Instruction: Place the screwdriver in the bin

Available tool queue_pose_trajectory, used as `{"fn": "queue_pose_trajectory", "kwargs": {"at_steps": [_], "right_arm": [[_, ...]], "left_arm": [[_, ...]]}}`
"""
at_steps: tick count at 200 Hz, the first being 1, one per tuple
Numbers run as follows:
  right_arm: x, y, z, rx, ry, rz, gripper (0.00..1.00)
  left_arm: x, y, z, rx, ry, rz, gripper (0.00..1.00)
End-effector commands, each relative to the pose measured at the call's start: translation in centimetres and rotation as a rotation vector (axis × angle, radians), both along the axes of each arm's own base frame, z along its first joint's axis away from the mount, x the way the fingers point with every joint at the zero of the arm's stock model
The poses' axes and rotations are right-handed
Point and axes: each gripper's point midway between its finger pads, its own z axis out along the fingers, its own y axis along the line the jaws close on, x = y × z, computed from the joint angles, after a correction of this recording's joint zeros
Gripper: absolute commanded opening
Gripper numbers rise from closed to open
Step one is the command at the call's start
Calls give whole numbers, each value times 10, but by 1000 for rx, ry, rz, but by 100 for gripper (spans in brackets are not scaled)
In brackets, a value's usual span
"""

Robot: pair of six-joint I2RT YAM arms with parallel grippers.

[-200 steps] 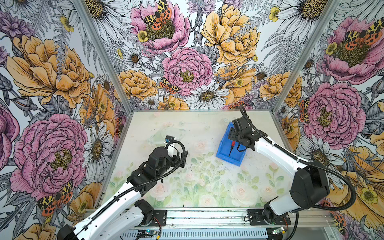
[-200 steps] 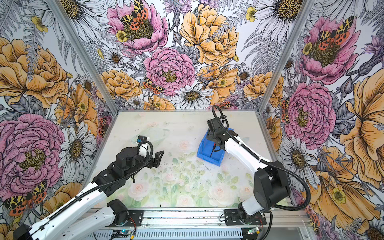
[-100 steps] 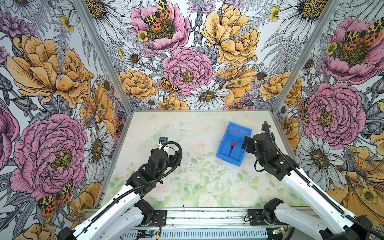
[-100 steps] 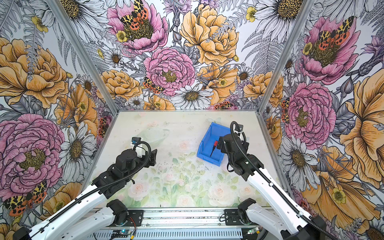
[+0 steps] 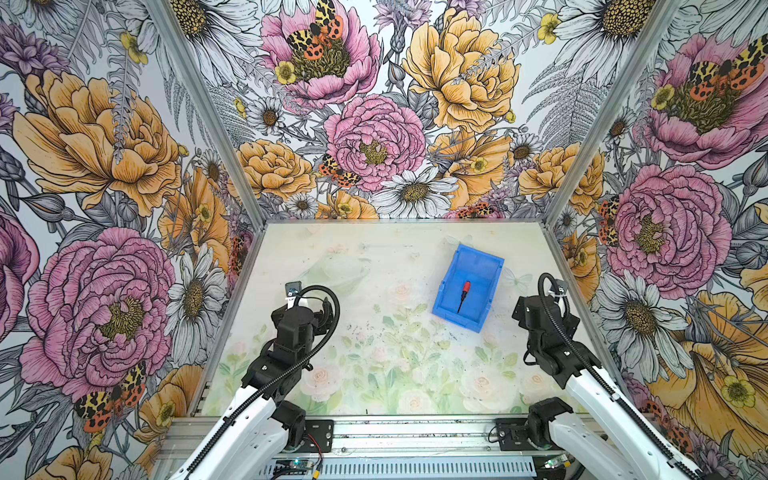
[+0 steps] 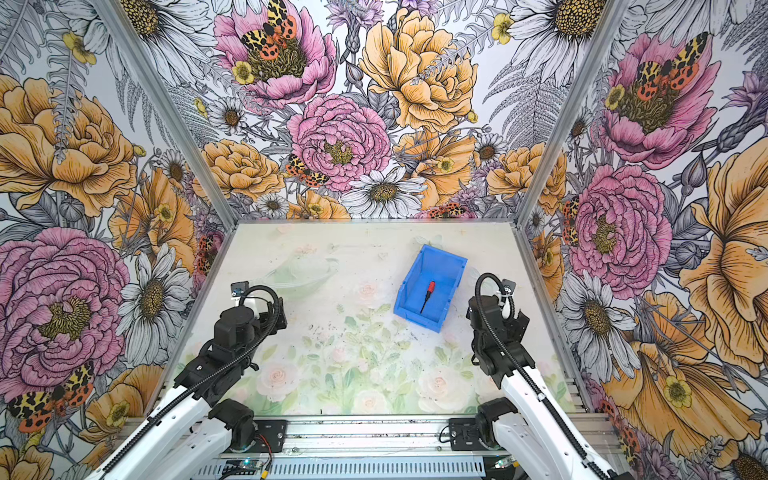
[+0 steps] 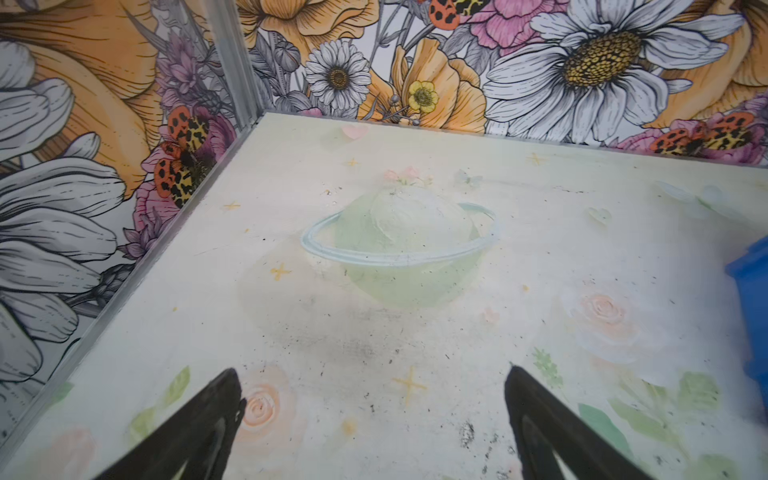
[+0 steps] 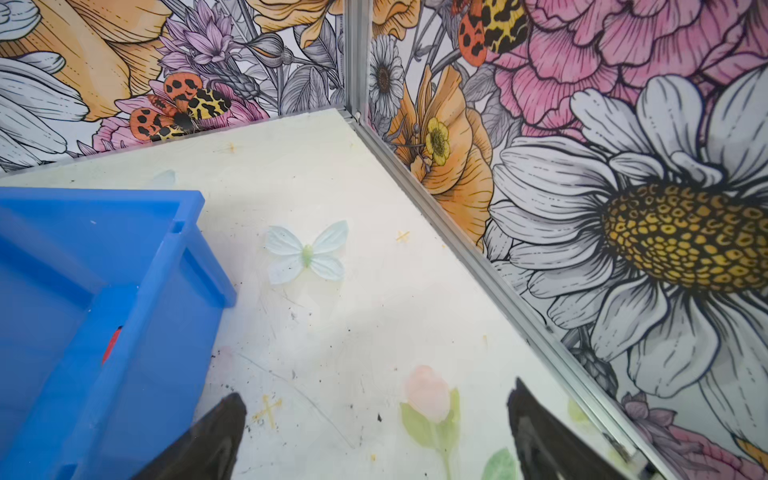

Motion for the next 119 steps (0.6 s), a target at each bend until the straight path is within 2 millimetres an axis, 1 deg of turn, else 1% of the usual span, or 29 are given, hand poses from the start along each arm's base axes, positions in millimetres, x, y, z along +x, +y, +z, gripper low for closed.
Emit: {"fn": "queue_pose_trajectory", "kwargs": {"at_steps": [1, 27, 48, 56, 75, 94, 106, 119], "right_arm": [[14, 8, 8, -57, -79, 112, 99], [18, 12, -14, -67, -92, 178, 100], [17, 6, -34, -58, -70, 158, 99], [17, 3, -35, -49, -61, 143, 100], [26, 5, -37, -55, -51, 180, 99], [35, 5, -37, -69, -47, 207, 100], [41, 4, -38, -62, -51, 216, 99], [48, 3, -37, -46, -68, 233, 100]], "left_arm": [[2, 24, 2, 46, -40, 76, 99], [5, 35, -5, 80, -66, 85, 99], [7, 41, -11, 84, -87, 108, 99], [8, 45, -13, 77, -95, 135, 99], [10, 53, -18, 64, -102, 191, 99], [12, 60, -30, 85, -90, 237, 99], [16, 60, -35, 94, -98, 242, 99], [24, 56, -35, 98, -106, 212, 99]]}}
